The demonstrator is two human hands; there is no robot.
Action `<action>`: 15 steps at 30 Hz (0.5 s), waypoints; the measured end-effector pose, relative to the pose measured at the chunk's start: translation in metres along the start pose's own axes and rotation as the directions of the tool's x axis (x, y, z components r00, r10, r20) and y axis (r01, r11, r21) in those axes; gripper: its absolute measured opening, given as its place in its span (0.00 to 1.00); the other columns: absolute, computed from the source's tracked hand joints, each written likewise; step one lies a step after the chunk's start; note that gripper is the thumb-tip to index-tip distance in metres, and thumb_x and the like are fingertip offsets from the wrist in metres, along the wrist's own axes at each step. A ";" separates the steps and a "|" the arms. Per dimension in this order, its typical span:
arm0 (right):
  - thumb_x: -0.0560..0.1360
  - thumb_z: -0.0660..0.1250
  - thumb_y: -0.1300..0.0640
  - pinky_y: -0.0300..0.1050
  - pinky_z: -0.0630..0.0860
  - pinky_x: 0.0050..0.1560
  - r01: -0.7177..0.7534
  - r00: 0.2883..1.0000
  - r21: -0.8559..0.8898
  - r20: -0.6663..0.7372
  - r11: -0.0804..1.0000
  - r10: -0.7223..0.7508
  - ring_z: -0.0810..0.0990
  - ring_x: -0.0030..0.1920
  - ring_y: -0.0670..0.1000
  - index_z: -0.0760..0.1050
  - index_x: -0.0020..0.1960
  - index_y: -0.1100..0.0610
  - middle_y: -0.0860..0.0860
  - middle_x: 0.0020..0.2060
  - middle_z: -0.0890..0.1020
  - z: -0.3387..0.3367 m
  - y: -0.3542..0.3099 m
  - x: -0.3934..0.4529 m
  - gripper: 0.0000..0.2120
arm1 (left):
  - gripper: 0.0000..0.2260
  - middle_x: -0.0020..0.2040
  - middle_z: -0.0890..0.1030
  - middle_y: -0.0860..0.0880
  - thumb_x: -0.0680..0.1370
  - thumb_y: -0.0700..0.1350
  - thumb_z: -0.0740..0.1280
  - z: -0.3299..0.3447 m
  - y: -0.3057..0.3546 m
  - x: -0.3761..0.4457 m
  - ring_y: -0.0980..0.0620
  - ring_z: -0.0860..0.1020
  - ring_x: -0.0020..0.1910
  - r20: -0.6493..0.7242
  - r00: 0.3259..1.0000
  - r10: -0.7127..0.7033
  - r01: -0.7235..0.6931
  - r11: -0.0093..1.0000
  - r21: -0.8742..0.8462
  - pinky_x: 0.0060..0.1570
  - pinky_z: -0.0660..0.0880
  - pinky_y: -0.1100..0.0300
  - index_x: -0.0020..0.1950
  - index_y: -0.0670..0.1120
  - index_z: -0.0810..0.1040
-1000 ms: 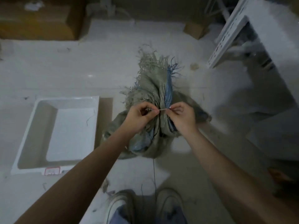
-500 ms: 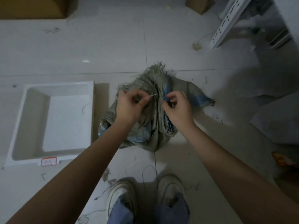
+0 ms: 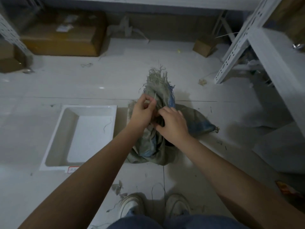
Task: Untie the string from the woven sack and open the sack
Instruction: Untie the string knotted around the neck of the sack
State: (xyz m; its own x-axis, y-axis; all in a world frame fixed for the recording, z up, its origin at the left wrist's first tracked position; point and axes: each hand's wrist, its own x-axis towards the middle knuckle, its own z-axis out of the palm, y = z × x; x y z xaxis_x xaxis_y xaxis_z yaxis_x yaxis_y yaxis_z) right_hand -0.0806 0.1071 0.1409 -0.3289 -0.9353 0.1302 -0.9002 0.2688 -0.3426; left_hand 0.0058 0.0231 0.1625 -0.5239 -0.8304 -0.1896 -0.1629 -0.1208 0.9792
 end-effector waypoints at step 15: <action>0.72 0.67 0.53 0.49 0.68 0.56 -0.235 0.961 -0.047 0.135 0.971 0.239 0.76 0.54 0.54 0.77 0.50 0.55 0.53 0.49 0.79 0.036 0.027 0.001 0.09 | 0.09 0.36 0.75 0.46 0.80 0.40 0.61 -0.046 -0.024 0.003 0.50 0.77 0.37 -0.059 0.954 -0.293 0.252 0.894 -0.369 0.46 0.79 0.53 0.40 0.47 0.72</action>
State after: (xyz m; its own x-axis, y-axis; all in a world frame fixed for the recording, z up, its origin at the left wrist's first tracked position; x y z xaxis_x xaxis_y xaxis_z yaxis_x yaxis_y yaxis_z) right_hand -0.0952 0.1057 0.0983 -0.4931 -0.8660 -0.0827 -0.8102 0.4918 -0.3190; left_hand 0.0465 -0.0011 0.1421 -0.4028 -0.7890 -0.4639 0.0311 -0.5183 0.8546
